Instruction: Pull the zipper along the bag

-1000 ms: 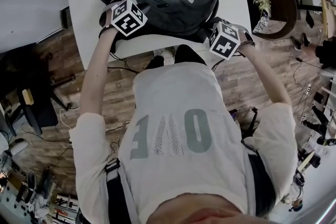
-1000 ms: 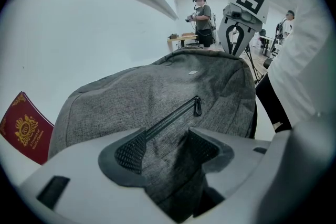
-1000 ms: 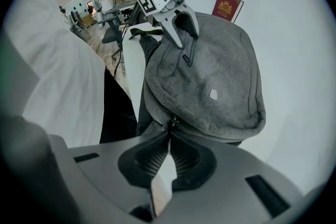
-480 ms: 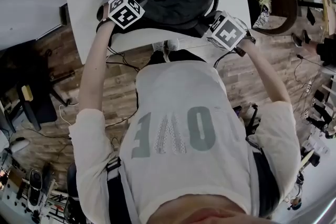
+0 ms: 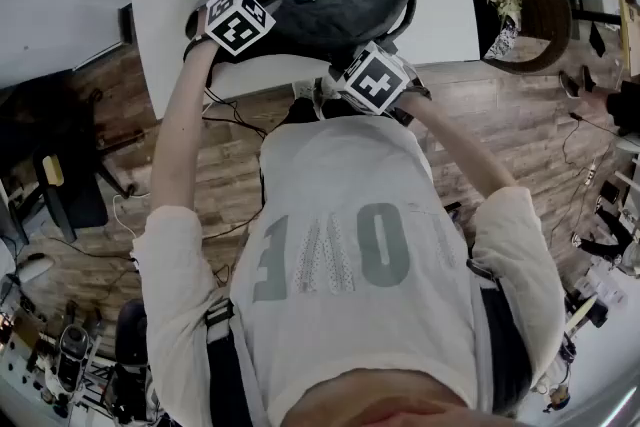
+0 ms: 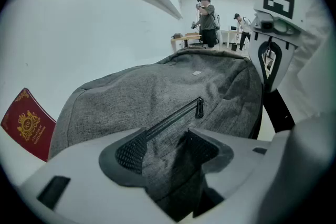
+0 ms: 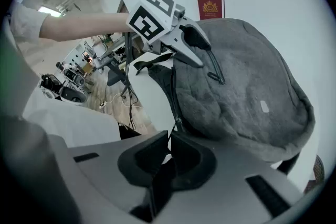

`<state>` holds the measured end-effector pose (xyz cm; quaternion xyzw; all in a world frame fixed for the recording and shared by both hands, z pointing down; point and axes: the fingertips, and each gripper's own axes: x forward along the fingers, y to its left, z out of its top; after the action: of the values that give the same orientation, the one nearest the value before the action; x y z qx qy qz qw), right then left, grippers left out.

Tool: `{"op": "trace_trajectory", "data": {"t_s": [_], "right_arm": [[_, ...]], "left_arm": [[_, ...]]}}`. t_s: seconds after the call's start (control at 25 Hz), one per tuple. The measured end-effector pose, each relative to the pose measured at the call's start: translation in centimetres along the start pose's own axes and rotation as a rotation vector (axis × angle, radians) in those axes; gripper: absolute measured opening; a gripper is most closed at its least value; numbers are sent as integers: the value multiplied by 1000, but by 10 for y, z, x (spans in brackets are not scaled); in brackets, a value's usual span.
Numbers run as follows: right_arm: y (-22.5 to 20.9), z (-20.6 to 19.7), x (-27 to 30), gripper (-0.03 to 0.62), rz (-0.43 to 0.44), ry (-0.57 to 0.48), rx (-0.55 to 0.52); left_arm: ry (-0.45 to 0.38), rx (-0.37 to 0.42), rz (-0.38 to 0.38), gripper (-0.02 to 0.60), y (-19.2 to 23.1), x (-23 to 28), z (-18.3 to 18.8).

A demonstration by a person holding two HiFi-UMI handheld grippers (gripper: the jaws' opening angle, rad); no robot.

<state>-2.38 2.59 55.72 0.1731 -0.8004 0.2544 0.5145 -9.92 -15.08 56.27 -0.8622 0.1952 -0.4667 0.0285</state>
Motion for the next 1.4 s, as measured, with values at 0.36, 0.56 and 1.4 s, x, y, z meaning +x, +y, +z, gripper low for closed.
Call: {"op": "trace_trajectory", "data": {"t_s": [0.36,0.56,1.4], "right_arm": [[10,19,24,34,20,-60,72],[9,16,26,32,5,-77,16],[-131,-22,-8,31,-211,-115,198]], "left_arm": [[-9,-2,-2,262,1,0,1],[-2,47,-88,262,-1,-25,2],[245,307,-10,160,0,-52,-55]]}}
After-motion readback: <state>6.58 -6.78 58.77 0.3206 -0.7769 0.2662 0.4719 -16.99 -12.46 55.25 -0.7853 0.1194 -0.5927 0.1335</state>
